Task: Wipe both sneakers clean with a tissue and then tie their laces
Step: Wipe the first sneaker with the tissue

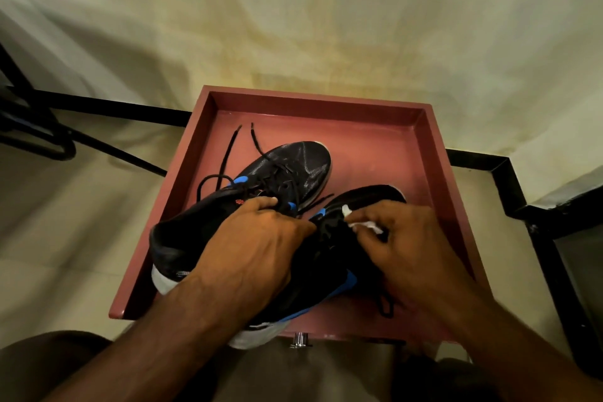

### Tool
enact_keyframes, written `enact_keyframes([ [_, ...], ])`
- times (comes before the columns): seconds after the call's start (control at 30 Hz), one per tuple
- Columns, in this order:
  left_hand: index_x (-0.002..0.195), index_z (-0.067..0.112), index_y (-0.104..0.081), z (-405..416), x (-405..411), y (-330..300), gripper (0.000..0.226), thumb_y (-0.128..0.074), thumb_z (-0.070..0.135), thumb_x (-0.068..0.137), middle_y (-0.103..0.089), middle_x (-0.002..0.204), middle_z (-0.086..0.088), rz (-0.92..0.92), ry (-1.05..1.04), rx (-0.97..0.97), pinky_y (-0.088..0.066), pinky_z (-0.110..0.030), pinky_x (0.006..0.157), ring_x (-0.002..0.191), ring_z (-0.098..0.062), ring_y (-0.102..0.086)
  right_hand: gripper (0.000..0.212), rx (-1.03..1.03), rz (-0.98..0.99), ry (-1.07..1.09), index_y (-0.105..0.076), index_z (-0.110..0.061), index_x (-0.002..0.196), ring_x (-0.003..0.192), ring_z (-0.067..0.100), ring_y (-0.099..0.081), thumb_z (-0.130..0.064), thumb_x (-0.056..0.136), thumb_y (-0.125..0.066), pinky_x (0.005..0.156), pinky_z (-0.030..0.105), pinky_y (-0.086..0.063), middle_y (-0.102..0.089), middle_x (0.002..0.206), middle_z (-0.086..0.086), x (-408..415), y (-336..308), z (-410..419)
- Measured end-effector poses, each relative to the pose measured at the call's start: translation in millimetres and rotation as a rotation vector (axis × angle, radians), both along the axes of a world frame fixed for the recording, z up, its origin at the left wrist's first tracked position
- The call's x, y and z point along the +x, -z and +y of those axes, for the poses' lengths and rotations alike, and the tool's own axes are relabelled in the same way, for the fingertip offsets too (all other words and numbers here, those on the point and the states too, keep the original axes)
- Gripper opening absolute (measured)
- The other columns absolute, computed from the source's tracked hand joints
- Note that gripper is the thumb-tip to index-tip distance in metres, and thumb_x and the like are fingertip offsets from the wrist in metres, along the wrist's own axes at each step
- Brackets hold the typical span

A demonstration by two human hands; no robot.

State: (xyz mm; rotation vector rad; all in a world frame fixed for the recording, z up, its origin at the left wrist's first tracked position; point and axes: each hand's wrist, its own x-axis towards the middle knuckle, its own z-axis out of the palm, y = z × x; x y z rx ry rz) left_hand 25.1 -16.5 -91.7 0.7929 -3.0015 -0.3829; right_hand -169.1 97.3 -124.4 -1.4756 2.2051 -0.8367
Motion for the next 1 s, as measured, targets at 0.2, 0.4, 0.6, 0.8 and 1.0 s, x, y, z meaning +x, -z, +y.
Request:
enact_keyframes([
  [0.2, 0.112, 0.033, -0.077, -2, 1, 9, 0.046, -0.056, 0.022, 0.072, -0.079, 0.095, 0.007, -0.039, 0.006, -0.046, -0.034, -0.030, 0.113, 0.101, -0.015, -0.072, 0.018, -0.168, 0.134, 0.224, -0.082, -0.028, 0.102, 0.079, 0.000, -0.068, -0.017, 0.089, -0.077, 0.070, 0.001, -0.046, -0.079, 0.095, -0.009, -38, -16, -12],
  [0.4, 0.143, 0.038, -0.053, -3, -3, 9, 0.048, -0.054, 0.028, 0.096, -0.067, 0.134, 0.010, -0.063, -0.013, -0.061, -0.005, -0.029, 0.125, 0.139, -0.011, -0.046, 0.028, -0.035, -0.122, -0.102, -0.083, -0.030, 0.099, 0.093, -0.006, -0.070, -0.007, 0.088, -0.071, 0.086, 0.019, -0.058, -0.077, 0.094, -0.023, 21, -8, -18],
  [0.6, 0.138, 0.036, -0.058, -4, 1, 13, 0.045, -0.058, 0.028, 0.094, -0.067, 0.133, 0.010, -0.036, -0.014, -0.098, -0.006, -0.029, 0.125, 0.137, -0.010, -0.048, 0.023, -0.059, 0.261, 0.209, -0.079, -0.033, 0.103, 0.092, 0.018, -0.068, -0.018, 0.088, -0.069, 0.079, 0.029, -0.054, -0.075, 0.099, -0.001, -31, -13, -21],
  [0.8, 0.137, 0.036, -0.057, -1, 0, 15, 0.042, -0.056, 0.030, 0.095, -0.068, 0.129, 0.011, -0.075, 0.005, -0.111, -0.009, -0.031, 0.125, 0.135, -0.011, -0.049, 0.024, -0.021, 0.050, -0.112, -0.079, -0.033, 0.099, 0.088, -0.010, -0.062, -0.013, 0.088, -0.072, 0.078, 0.007, -0.047, -0.068, 0.087, -0.028, 25, -9, -19],
  [1.0, 0.131, 0.034, -0.064, -2, 3, 14, 0.041, -0.061, 0.027, 0.091, -0.072, 0.123, 0.009, -0.037, -0.008, -0.104, -0.010, -0.028, 0.122, 0.129, -0.012, -0.056, 0.028, -0.055, 0.155, 0.127, -0.082, -0.028, 0.104, 0.095, 0.012, -0.071, -0.008, 0.089, -0.069, 0.088, 0.029, -0.057, -0.079, 0.102, -0.006, -18, -8, -25],
])
